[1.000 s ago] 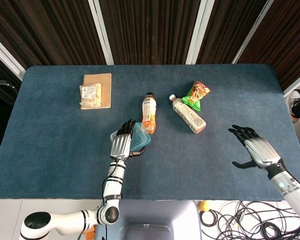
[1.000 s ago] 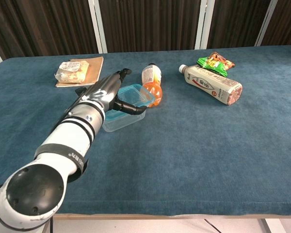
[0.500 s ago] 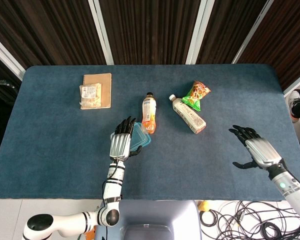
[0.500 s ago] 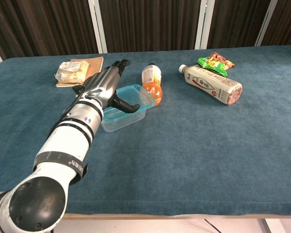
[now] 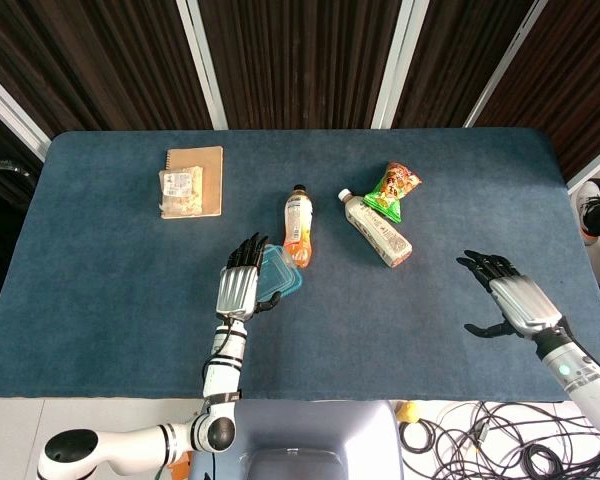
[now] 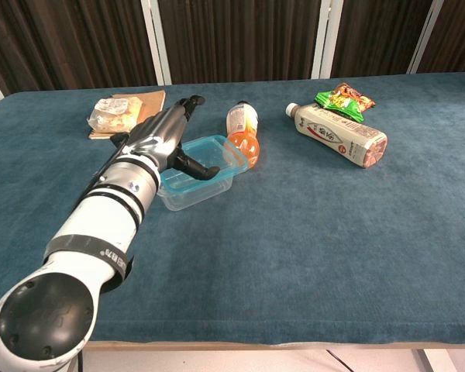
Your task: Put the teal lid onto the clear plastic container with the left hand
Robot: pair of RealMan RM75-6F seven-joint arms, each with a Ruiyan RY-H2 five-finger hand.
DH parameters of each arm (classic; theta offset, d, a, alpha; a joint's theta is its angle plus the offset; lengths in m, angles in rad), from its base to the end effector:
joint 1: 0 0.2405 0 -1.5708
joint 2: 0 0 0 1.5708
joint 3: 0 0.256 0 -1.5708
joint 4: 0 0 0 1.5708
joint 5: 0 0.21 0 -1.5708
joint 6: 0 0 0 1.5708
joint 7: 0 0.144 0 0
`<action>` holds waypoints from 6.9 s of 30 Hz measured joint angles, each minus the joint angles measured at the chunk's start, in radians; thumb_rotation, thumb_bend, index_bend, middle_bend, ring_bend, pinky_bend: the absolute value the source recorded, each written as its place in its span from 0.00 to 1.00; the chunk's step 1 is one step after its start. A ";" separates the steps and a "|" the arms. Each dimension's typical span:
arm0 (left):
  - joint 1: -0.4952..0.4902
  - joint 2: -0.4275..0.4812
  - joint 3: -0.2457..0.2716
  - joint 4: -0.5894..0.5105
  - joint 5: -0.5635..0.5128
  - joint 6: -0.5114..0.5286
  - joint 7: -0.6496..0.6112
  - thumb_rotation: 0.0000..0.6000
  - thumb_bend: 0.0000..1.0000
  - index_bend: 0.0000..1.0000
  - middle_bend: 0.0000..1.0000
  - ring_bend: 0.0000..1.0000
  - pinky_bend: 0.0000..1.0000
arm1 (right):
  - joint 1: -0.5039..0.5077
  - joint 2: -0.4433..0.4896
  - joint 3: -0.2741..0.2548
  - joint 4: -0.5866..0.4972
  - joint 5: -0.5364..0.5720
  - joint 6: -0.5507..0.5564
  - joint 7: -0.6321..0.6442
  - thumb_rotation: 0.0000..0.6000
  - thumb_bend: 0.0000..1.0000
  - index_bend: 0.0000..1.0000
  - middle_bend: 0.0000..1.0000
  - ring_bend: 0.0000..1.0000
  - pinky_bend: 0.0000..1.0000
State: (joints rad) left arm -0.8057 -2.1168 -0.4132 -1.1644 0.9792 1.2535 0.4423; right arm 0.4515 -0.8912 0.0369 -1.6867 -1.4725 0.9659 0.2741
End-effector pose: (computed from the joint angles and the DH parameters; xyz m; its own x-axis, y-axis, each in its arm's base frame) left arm -0.0678 0.3390 -0.1019 0.1128 0.0957 0.9890 0.9892 -0.1047 -0.1027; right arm -0.2697 -0.2736 0.1644 0.3594 -0.3706 0.8565 -0.9319 -0.1904 0.3087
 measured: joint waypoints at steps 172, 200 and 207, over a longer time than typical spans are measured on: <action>0.125 0.046 0.163 -0.004 0.227 0.022 0.164 0.21 0.40 0.00 0.33 0.18 0.00 | 0.024 0.009 -0.011 -0.001 0.001 -0.051 0.047 1.00 0.13 0.00 0.00 0.00 0.00; 0.079 0.062 0.100 0.115 0.236 -0.056 -0.038 0.32 0.51 0.00 0.29 0.10 0.00 | 0.022 0.017 -0.015 0.019 0.011 -0.064 0.065 1.00 0.13 0.00 0.00 0.00 0.00; 0.038 0.004 0.096 0.236 0.251 -0.090 -0.102 0.32 0.51 0.00 0.28 0.08 0.00 | 0.016 0.031 -0.015 0.017 0.015 -0.062 0.072 1.00 0.13 0.00 0.00 0.00 0.00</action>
State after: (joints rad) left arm -0.7673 -2.1123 -0.3171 -0.9281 1.2297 1.1634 0.3406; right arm 0.4676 -0.8601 0.0217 -1.6695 -1.4577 0.9041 0.3464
